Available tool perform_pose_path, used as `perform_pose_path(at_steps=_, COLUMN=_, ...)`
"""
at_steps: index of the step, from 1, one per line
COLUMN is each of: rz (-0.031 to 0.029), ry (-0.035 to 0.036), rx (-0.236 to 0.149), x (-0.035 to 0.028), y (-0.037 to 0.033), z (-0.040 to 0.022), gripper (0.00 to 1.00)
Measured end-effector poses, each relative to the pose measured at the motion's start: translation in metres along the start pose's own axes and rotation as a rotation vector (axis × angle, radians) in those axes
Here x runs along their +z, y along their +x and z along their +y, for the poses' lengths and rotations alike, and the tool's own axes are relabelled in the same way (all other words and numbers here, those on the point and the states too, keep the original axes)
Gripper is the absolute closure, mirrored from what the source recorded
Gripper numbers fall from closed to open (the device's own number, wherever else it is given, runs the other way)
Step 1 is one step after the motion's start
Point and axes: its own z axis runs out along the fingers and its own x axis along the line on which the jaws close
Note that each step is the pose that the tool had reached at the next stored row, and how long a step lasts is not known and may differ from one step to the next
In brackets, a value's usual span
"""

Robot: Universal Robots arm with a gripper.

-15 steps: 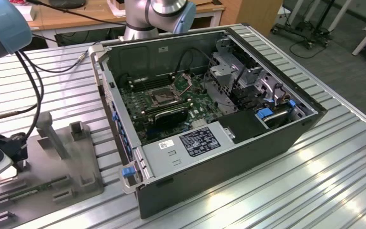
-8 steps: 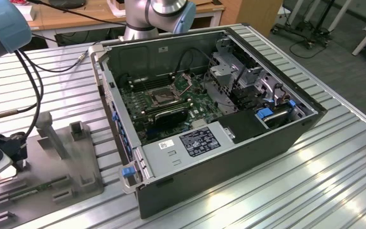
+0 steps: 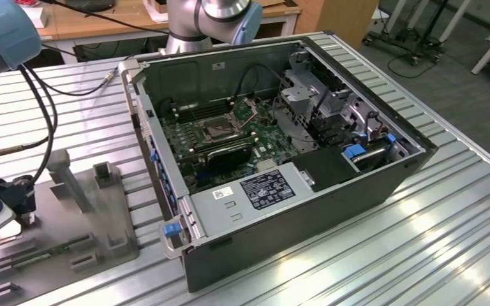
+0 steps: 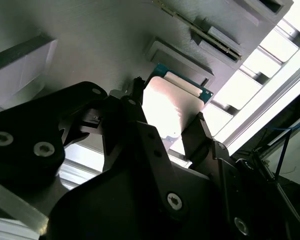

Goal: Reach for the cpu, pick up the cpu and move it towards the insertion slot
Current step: 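Pick up the cpu and move it towards the insertion slot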

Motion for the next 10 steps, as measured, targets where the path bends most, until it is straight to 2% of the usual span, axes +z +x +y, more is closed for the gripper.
perform_pose_path(at_steps=7, rz=0.0000, ry=0.0000, rx=0.000, x=-0.0091, y=0.0001, z=0.0007, gripper=0.46)
perform_pose_path(at_steps=10, rz=-0.0003, ry=-0.0002, rx=0.000, x=-0.0104, y=0.0000, z=0.0008, gripper=0.46)
